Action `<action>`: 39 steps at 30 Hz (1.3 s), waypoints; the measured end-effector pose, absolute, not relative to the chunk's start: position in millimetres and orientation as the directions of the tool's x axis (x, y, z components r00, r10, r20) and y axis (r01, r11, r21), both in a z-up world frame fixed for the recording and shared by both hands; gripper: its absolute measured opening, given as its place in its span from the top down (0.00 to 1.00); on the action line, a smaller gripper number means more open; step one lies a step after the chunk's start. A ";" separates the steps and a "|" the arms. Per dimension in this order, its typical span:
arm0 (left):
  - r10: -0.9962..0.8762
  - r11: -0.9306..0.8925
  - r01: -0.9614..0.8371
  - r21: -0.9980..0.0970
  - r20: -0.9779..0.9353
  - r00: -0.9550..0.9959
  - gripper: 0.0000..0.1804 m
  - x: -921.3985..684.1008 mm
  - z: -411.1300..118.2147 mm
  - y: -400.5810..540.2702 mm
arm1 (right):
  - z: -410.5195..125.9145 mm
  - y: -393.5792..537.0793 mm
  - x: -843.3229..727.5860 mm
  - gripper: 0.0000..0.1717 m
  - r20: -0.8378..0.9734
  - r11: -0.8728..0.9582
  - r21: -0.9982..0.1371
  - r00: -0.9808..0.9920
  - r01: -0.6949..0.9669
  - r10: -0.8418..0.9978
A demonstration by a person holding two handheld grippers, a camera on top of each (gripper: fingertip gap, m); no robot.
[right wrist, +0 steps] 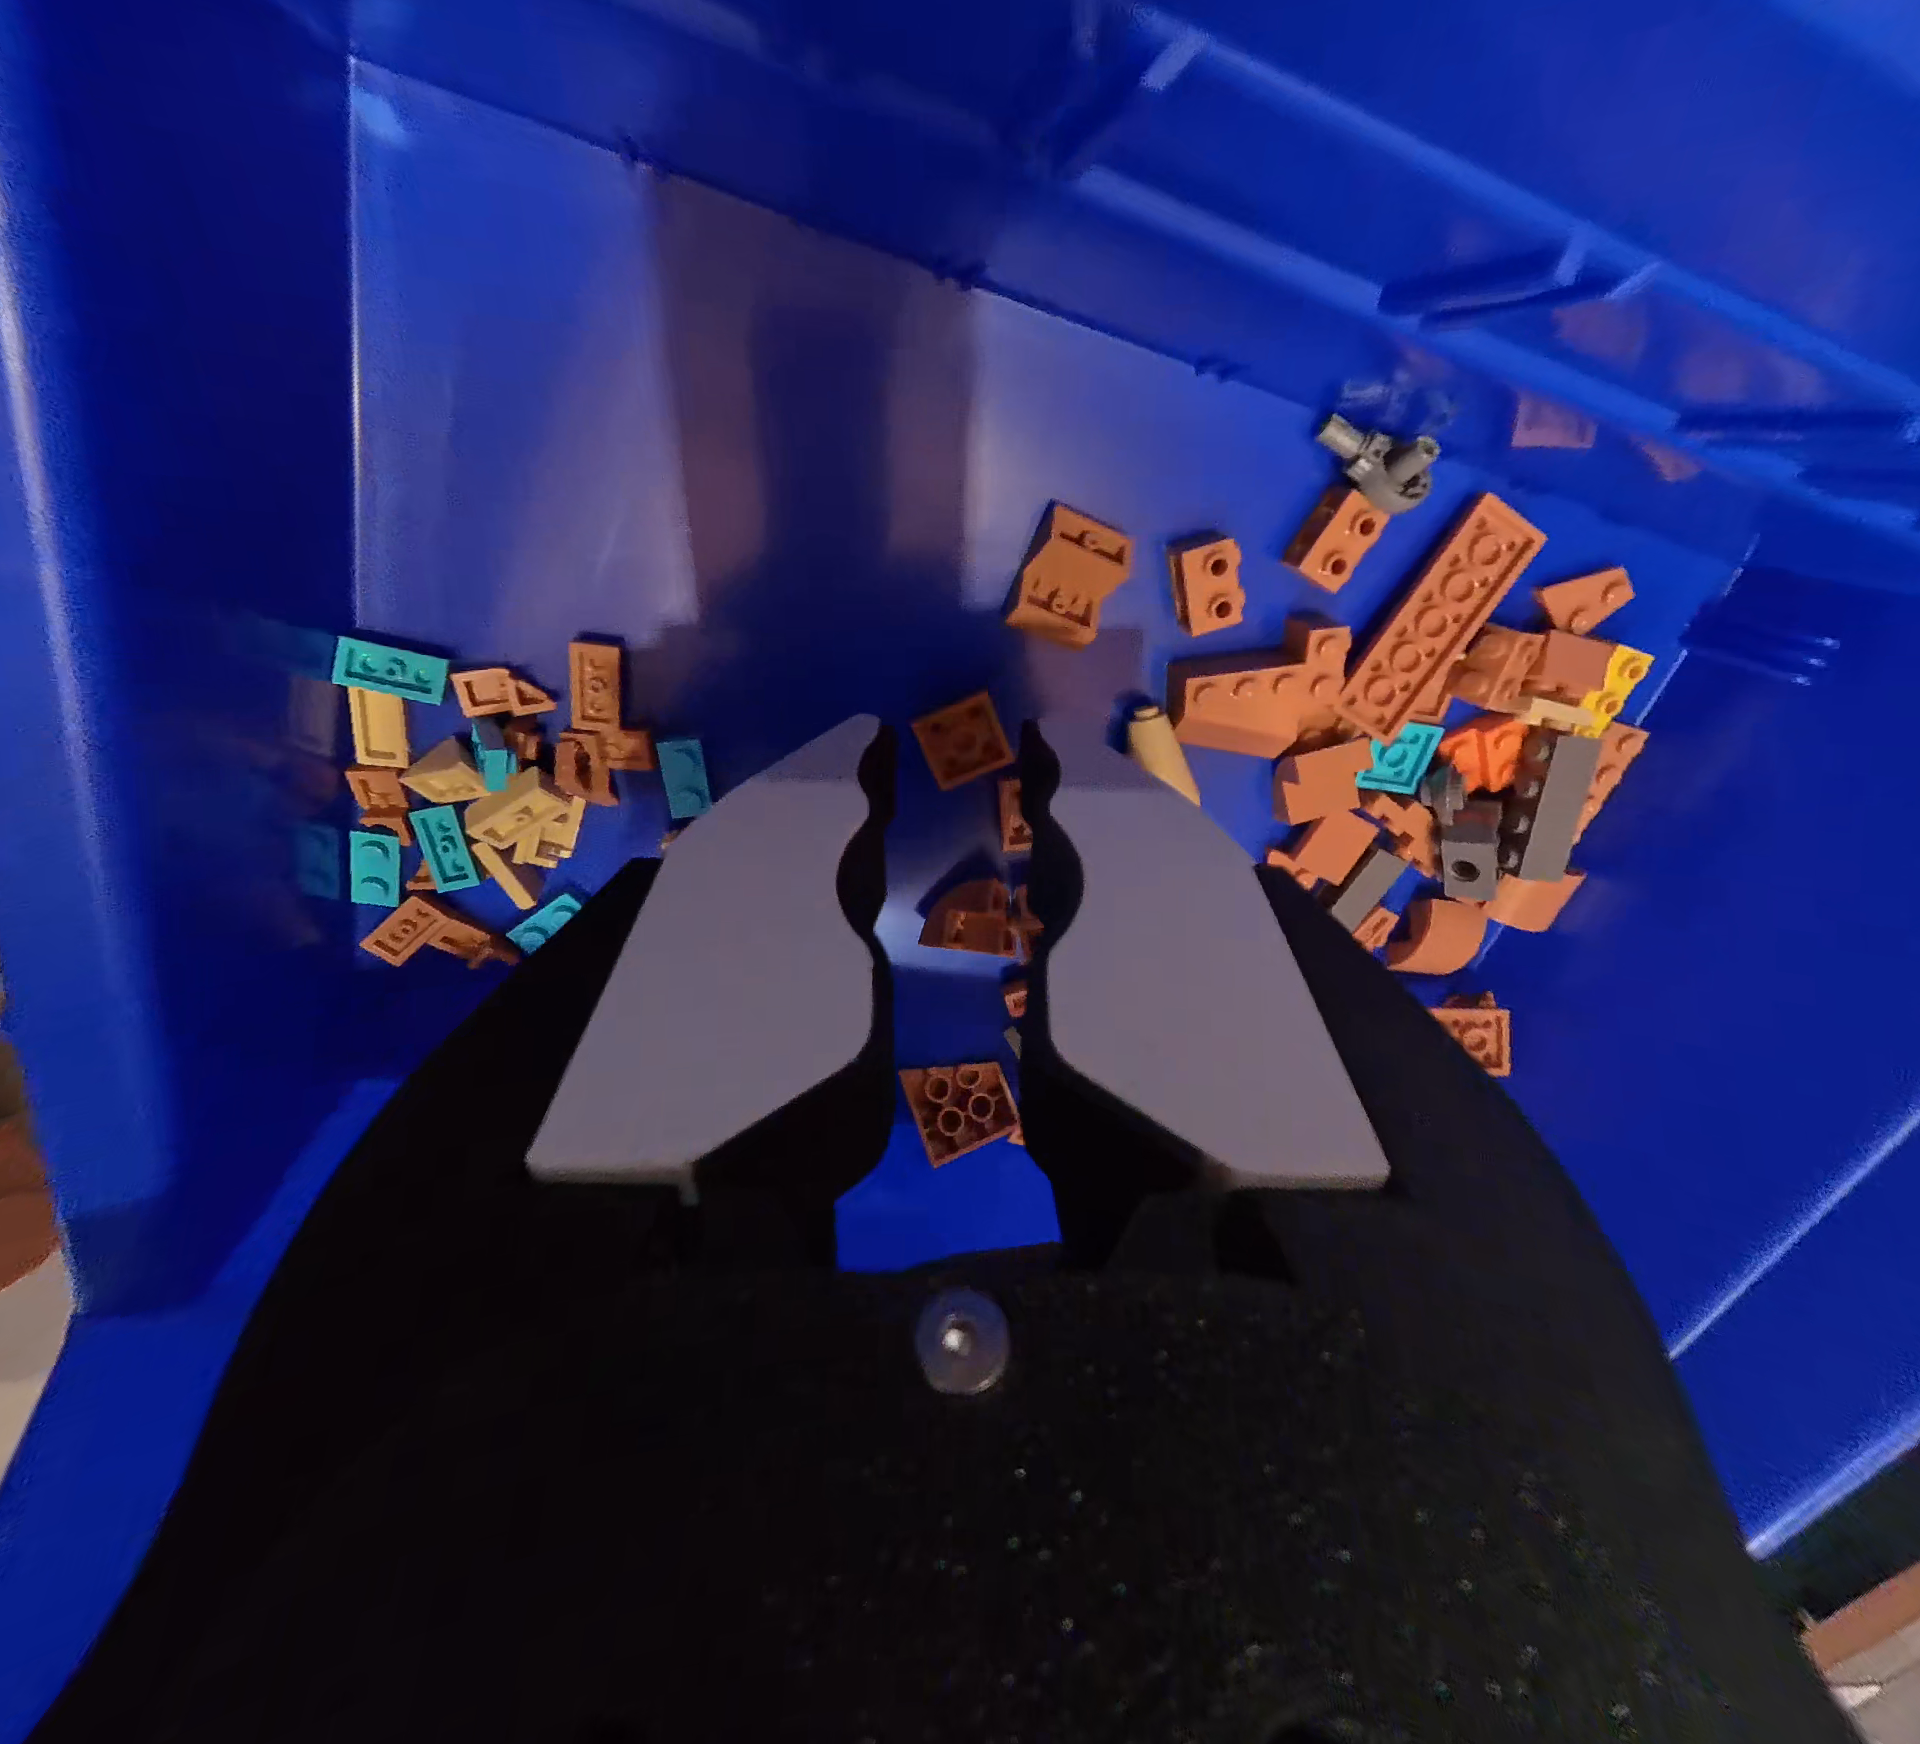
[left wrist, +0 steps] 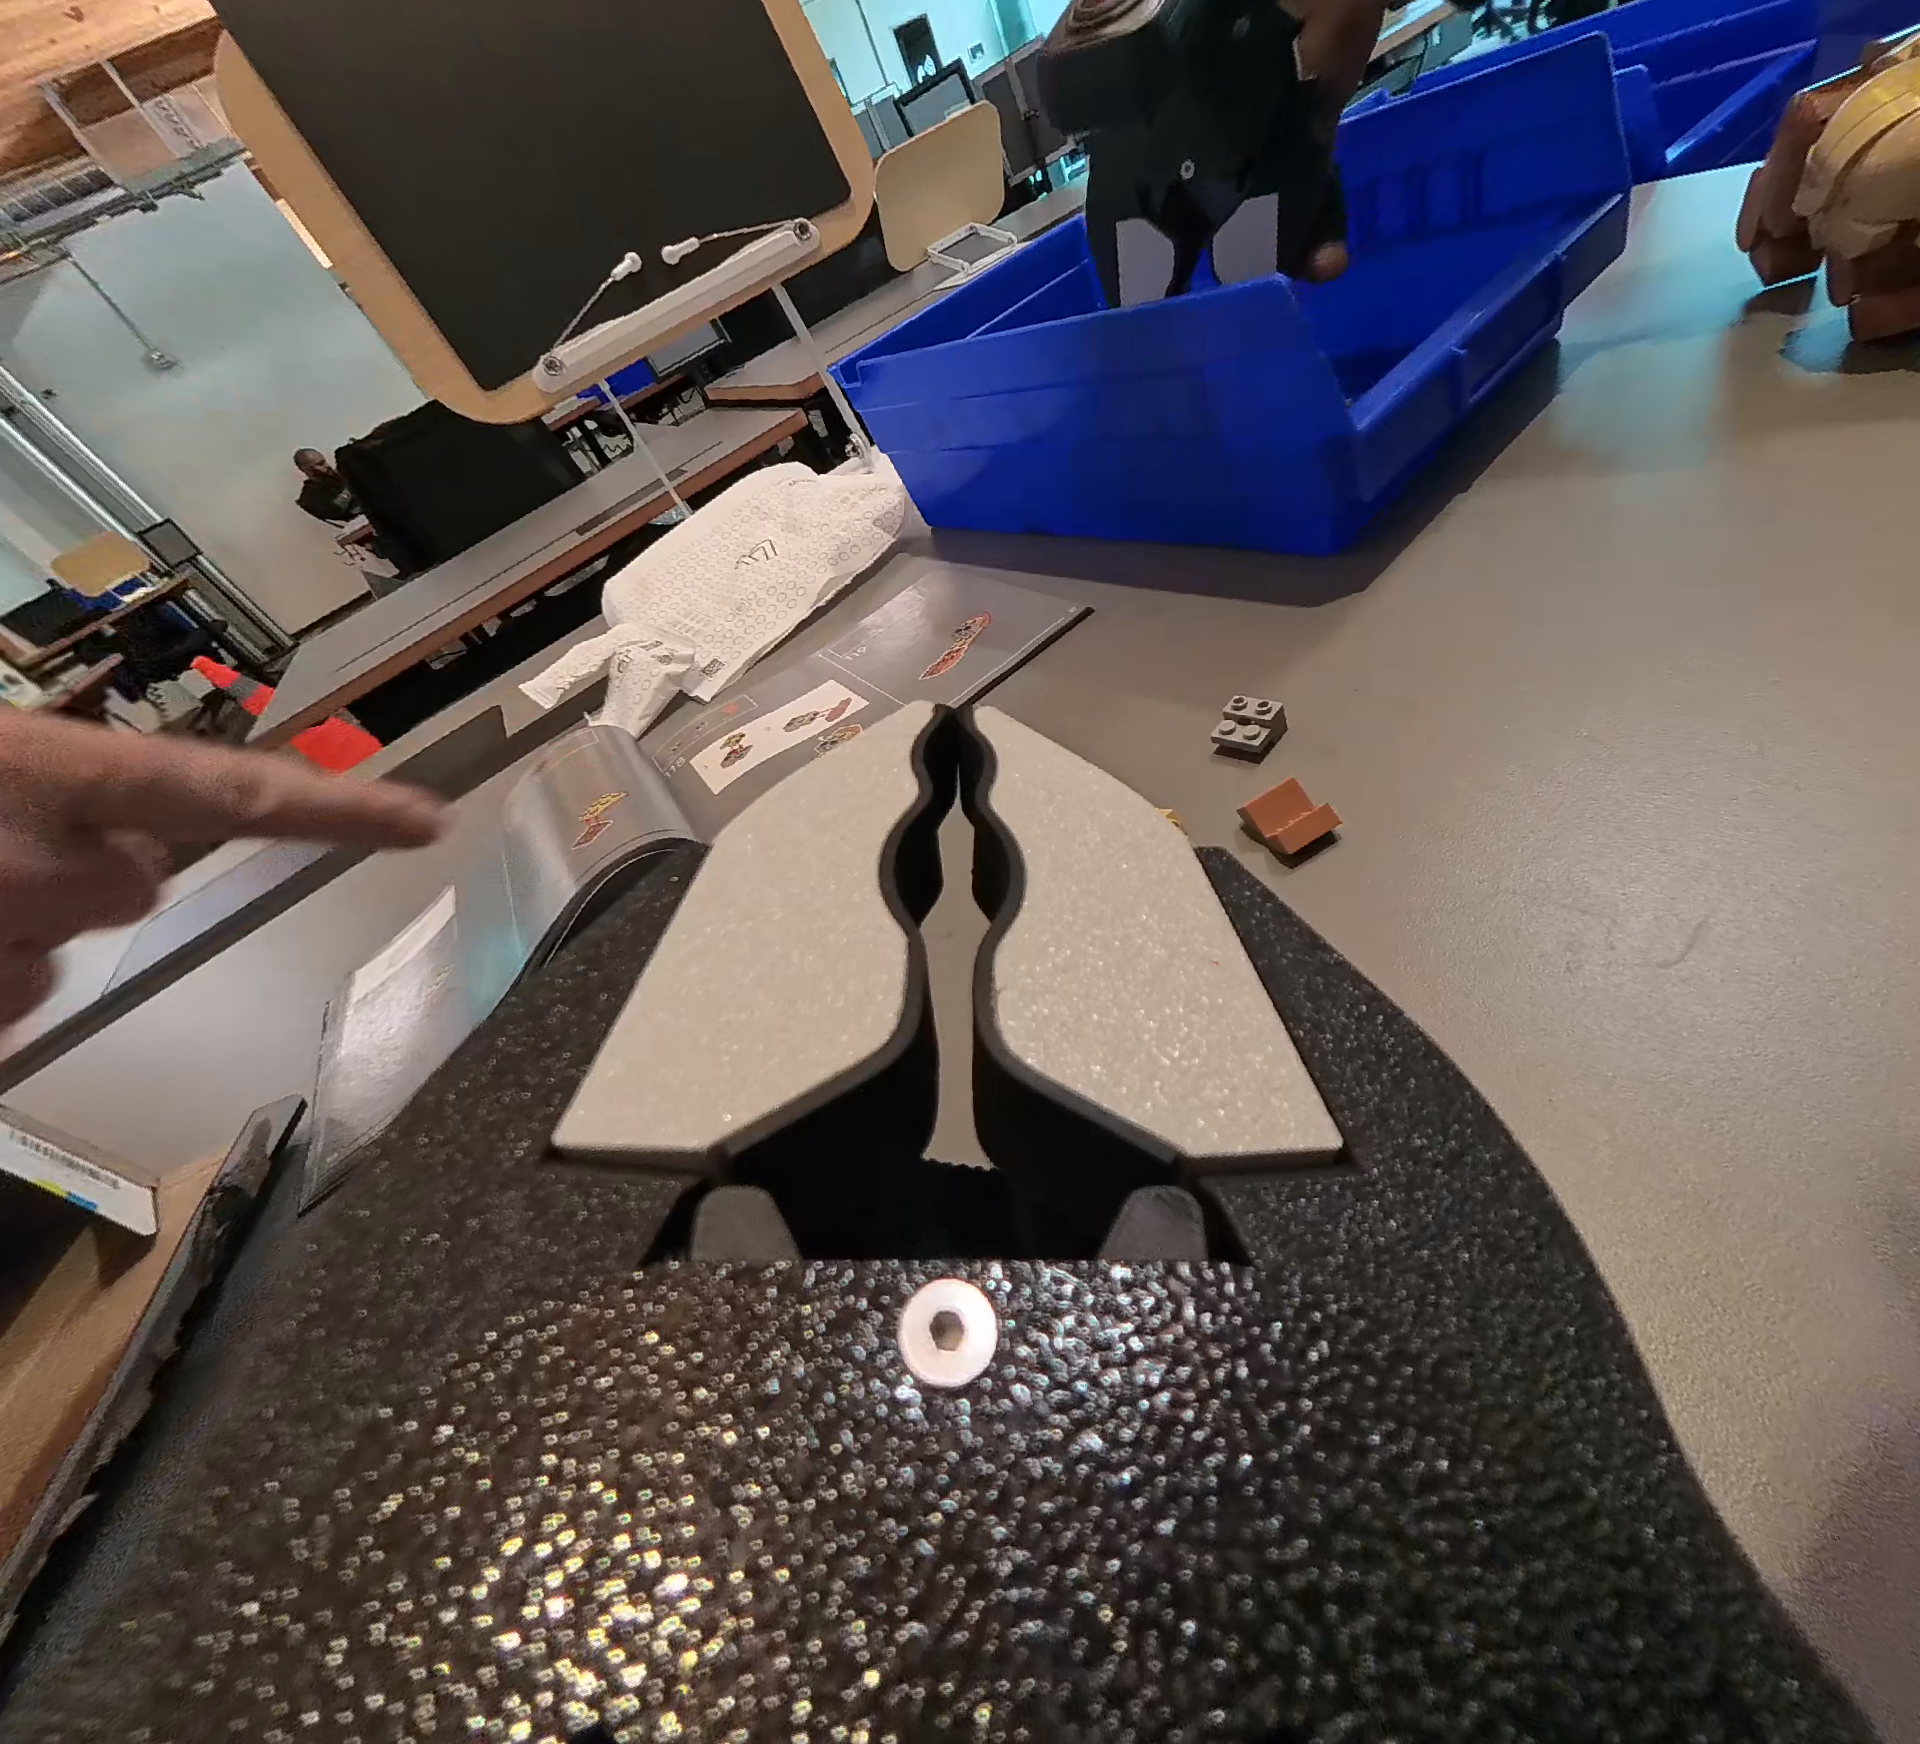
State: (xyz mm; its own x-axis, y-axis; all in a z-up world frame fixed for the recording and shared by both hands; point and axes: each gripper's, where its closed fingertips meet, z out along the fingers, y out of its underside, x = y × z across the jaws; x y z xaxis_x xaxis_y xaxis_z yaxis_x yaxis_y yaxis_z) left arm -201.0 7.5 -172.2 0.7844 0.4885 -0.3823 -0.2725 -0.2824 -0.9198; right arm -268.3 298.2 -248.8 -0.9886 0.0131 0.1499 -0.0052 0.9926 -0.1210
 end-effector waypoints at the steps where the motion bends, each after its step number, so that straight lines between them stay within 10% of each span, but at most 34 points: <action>1: 0.488 -0.282 -0.272 -0.920 -0.382 0.785 1.00 -201.2 -172.2 7.5 | -250.9 298.7 -268.2 0.86 0.139 0.993 -0.115 -0.990 -0.008 0.008; 13: 0.488 -0.280 -0.273 -0.920 -0.381 0.785 1.00 -201.0 -172.1 7.7 | -255.7 306.5 -272.5 0.90 0.124 0.986 -0.134 -0.985 0.103 0.119; 17: 0.489 -0.275 -0.274 -0.921 -0.380 0.785 1.00 -200.6 -171.4 7.4 | -187.0 267.3 -262.5 0.90 0.124 0.806 -0.584 -0.970 0.100 0.211; 21: 0.487 -0.278 -0.278 -0.920 -0.384 0.784 1.00 -199.9 -171.6 8.0 | -66.3 242.6 -219.3 0.90 0.017 0.204 -0.979 -0.990 0.012 0.143; 26: 0.490 -0.277 -0.284 -0.918 -0.389 0.780 1.00 -199.5 -171.0 7.8 | -2.2 257.3 -182.6 0.90 0.042 -0.201 -0.978 -0.995 -0.059 0.089; 39: 0.495 -0.285 -0.289 -0.914 -0.399 0.772 1.00 -200.2 -171.2 8.1 | -15.2 252.7 -186.2 0.91 0.095 -0.041 -0.994 -0.978 -0.104 0.184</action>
State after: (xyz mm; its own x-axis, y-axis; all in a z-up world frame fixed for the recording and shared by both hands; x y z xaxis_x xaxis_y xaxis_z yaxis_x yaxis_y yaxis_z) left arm -200.2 8.1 -171.2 0.7718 0.4950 -0.3991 -0.2895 -0.2853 -0.9137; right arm -186.2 252.7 -15.2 -0.9783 0.1842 0.0947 -0.1038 -0.0405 -0.9938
